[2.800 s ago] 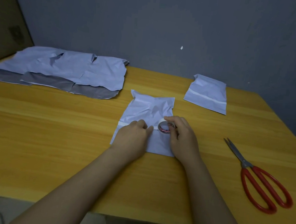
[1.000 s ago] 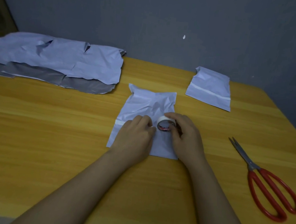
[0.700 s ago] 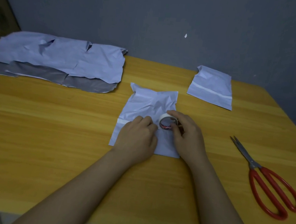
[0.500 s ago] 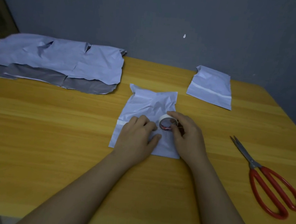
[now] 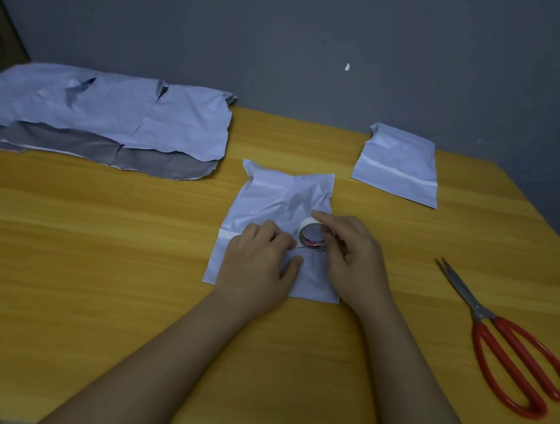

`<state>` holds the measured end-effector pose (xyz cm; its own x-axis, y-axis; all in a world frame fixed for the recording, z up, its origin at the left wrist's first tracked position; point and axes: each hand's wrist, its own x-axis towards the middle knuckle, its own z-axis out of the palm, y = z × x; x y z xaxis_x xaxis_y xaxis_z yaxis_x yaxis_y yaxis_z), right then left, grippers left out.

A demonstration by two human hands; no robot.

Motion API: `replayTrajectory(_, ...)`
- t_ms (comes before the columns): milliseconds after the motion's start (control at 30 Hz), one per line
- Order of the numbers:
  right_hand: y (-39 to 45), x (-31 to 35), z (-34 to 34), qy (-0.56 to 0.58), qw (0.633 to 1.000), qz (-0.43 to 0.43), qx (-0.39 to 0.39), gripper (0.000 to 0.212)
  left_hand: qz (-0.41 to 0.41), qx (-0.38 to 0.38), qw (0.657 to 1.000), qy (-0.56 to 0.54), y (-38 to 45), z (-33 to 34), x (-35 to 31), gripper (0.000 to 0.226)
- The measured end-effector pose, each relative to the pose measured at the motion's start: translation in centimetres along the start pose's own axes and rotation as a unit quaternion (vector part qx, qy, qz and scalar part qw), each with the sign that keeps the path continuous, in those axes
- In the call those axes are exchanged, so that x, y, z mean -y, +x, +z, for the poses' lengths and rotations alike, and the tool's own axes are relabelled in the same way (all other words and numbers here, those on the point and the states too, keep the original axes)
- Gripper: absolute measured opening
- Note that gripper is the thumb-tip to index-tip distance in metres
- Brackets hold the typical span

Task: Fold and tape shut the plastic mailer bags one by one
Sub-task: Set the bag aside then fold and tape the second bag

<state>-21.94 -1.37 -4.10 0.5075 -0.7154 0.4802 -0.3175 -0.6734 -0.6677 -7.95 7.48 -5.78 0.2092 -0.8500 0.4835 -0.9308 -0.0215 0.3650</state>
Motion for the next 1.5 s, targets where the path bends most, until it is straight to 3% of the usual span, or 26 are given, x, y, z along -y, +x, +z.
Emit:
replayTrajectory(567,0.2,0.0,-0.5,-0.039,0.999,-0.023,-0.007,0.051,-0.003,-0.006,1.0,0.002,0.0,0.0,0.0,0.037)
replayTrajectory(1500,0.1,-0.2,-1.4,-0.129,0.99,-0.042,-0.037,0.044,-0.006,-0.009,1.0,0.002,0.0,-0.1,0.0,0.037)
